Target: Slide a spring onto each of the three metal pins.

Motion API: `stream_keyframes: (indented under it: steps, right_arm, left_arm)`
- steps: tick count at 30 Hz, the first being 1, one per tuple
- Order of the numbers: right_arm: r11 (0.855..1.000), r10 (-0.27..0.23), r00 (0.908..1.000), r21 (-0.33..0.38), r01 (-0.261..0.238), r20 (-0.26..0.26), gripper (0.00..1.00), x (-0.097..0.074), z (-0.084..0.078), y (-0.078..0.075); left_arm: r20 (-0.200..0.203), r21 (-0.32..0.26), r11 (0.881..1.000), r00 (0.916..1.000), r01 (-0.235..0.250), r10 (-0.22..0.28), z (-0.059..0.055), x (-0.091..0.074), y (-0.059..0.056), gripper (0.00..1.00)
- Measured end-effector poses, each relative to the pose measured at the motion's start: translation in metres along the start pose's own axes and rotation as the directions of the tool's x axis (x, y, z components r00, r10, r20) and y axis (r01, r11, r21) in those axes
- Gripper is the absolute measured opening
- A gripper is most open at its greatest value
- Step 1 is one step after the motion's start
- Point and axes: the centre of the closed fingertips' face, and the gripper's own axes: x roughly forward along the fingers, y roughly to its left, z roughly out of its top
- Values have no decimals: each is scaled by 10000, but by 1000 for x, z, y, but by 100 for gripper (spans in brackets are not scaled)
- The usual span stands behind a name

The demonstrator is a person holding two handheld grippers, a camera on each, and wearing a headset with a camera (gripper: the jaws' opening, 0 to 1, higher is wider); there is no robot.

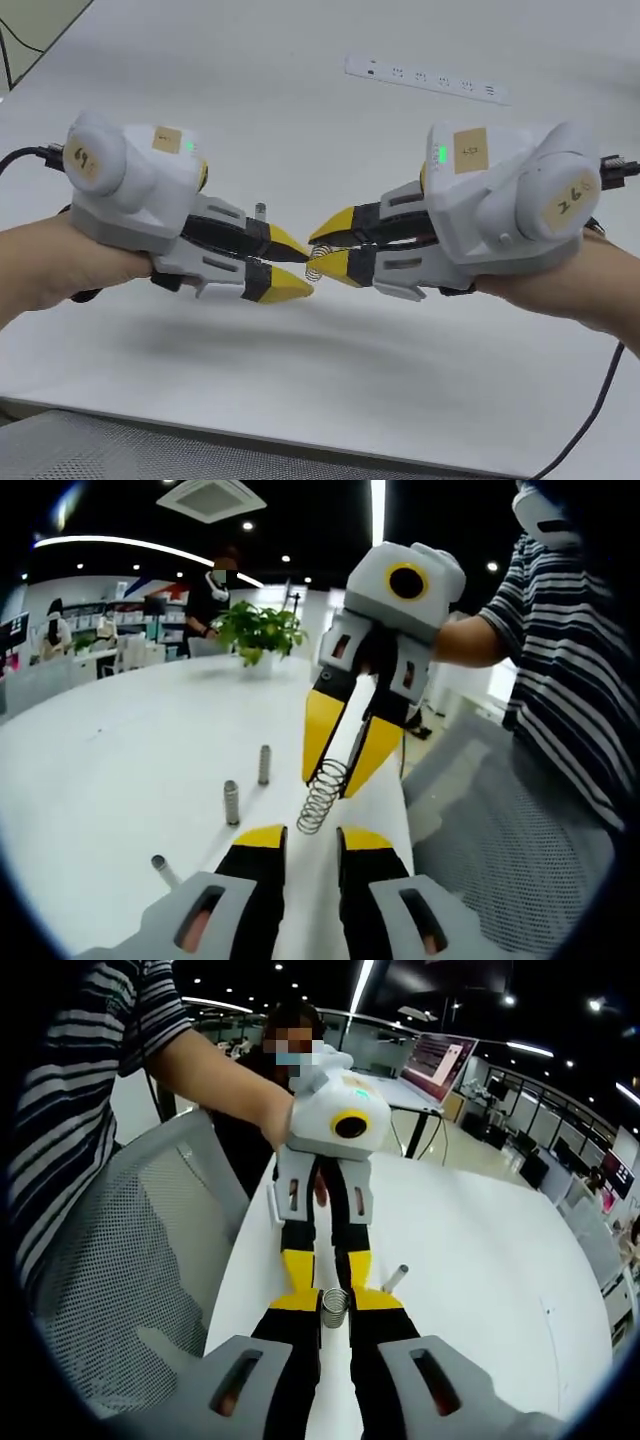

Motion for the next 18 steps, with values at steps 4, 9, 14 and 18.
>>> stream_keyframes:
  steps: [4,9,14,18]
  right_arm:
    - [9999,-30,9999,98,31,-97,6,2,-6,-2]
    - [9999,-54,9998,154,57,-167,6,3,-11,-3]
    - [9998,-108,9998,153,111,-170,7,4,-14,-4]
    - [9995,-128,9999,292,131,-94,7,5,-16,-6]
  left_arm:
    - [126,-216,9995,9997,-216,219,1,-9,4,15]
    - [248,-448,9975,9982,-540,551,-1,-21,11,17]
    - [322,-581,9950,9960,-809,829,-3,-31,15,21]
    - [313,-680,9930,9946,-970,993,-6,-39,18,23]
